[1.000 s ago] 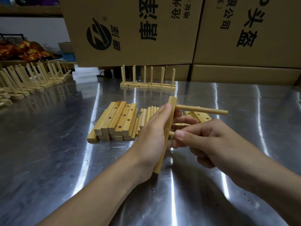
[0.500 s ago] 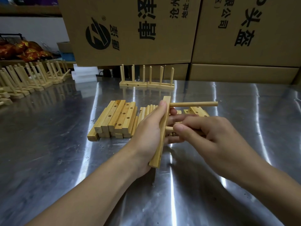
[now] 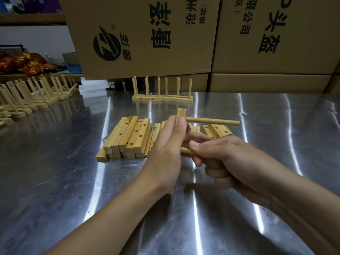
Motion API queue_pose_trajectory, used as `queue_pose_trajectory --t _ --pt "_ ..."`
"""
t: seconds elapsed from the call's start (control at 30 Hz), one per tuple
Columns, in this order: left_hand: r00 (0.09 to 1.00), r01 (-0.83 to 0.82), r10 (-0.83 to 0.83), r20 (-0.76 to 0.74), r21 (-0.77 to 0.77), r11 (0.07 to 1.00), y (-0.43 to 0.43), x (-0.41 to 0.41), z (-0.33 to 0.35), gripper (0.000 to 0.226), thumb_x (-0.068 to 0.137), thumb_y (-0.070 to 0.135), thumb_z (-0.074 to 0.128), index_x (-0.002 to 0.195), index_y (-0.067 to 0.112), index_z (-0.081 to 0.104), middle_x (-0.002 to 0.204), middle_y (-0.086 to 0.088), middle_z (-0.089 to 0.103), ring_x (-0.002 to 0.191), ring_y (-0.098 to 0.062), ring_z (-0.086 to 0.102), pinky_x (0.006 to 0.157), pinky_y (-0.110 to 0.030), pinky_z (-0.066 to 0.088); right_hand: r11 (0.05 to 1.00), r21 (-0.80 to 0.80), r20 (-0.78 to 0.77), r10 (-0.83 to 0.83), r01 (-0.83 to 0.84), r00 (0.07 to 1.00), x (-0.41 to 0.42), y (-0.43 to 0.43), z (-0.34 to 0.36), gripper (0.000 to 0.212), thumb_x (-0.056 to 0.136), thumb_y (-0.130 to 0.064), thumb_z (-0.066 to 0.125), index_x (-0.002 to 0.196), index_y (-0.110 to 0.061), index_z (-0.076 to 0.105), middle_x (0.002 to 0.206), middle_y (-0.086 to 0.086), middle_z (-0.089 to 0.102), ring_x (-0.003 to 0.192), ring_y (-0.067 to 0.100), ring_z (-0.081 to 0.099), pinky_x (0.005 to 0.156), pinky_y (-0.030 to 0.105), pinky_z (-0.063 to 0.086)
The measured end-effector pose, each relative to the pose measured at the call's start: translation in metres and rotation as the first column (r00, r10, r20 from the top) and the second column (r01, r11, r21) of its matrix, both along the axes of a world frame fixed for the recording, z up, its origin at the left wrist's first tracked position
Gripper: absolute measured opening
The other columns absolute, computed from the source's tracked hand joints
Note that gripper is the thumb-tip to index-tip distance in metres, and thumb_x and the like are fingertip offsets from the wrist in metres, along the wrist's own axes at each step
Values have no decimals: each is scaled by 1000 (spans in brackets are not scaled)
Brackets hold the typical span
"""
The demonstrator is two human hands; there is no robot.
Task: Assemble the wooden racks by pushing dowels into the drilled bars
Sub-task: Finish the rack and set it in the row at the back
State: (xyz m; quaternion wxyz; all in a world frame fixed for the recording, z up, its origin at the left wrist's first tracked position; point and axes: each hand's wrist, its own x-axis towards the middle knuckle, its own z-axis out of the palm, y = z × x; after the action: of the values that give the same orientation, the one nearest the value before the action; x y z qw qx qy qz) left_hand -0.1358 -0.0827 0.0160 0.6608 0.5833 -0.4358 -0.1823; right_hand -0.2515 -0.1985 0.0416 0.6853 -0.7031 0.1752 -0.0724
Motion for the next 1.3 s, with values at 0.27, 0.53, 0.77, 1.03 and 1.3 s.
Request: queue_pose_trajectory --t 0.27,0.53,0.77,1.03,1.3 --pt "992 -47 59 116 -101 994 -2 2 0 42 115 35 31 104 -2 48 96 -9 78 88 -37 73 76 -34 60 997 80 -26 25 -22 999 0 0 0 37 97 -42 68 77 -12 76 61 -4 21 48 8 18 37 18 17" --pt "838 -434 379 -392 -56 899 1 26 0 43 114 50 33 93 21 55 76 2 51 64 -12 47 61 -25 43 635 -620 279 -370 460 886 -6 -53 -5 35 103 -53 58 96 -30 83 84 -4 70 74 15 61 67 35 47" --pt "705 -377 287 -648 0 926 0 28 -1 44 112 55 39 89 21 57 63 5 50 51 -10 43 49 -24 36 233 -972 -16 -231 39 973 -1 -63 -38 55 94 -63 51 141 -41 65 155 -13 41 146 12 20 119 41 28" --pt "674 -395 282 -683 -10 919 -1 29 2 44 111 55 40 86 22 57 62 4 48 50 -10 42 48 -25 34 188 -972 119 -136 143 984 10 -51 -54 59 93 -65 59 148 -44 57 151 -15 46 146 11 28 112 34 26" --pt "666 -404 299 -683 7 915 -2 29 2 43 111 54 41 85 23 56 62 5 48 51 -10 41 51 -26 32 125 -972 187 -94 198 978 25 -41 -57 44 96 -53 64 138 -42 60 124 -22 66 125 8 52 97 28 30"
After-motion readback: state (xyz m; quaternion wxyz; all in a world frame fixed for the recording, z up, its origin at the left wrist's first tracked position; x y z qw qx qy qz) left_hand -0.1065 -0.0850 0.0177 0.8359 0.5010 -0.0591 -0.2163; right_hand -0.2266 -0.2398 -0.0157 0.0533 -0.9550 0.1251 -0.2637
